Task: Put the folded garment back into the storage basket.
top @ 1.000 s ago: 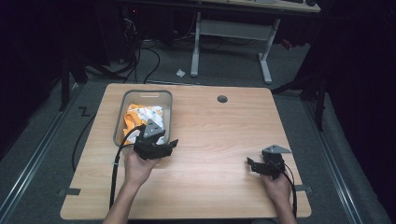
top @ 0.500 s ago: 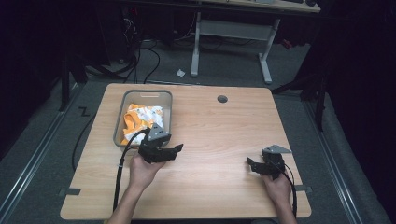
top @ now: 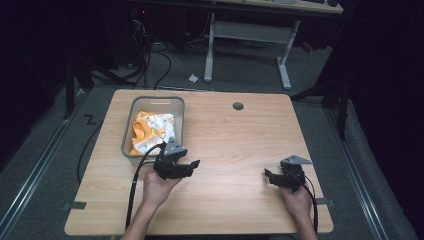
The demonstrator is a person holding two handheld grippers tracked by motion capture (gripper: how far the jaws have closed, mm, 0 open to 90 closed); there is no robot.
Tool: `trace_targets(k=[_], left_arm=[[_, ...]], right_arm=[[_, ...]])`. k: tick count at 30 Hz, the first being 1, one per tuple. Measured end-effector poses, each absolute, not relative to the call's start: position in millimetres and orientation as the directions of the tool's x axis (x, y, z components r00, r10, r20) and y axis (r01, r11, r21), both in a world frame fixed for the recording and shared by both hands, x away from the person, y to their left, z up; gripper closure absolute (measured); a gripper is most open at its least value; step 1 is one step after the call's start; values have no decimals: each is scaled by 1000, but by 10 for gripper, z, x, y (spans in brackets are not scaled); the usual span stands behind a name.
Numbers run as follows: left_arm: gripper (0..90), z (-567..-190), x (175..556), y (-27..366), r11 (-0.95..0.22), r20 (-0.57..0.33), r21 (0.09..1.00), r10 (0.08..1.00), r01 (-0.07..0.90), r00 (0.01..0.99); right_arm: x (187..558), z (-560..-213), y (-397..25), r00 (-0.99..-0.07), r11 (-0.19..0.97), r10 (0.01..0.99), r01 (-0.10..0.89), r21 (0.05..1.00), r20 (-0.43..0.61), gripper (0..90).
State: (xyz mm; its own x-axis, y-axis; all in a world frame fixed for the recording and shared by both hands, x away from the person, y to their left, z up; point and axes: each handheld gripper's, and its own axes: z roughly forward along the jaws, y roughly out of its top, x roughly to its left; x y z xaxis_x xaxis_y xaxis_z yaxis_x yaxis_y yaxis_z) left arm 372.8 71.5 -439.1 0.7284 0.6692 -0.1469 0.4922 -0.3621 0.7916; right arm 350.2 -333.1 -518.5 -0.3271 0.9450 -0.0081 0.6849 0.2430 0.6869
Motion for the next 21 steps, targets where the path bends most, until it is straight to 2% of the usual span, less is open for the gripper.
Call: trace_targets(k=[21], left_arm=[[395, -4656, 3716, 549, -375, -197, 758, 649, 534, 735]], right_arm=[[3502, -5185, -3331, -327, 243, 945, 685, 687, -8, 264]])
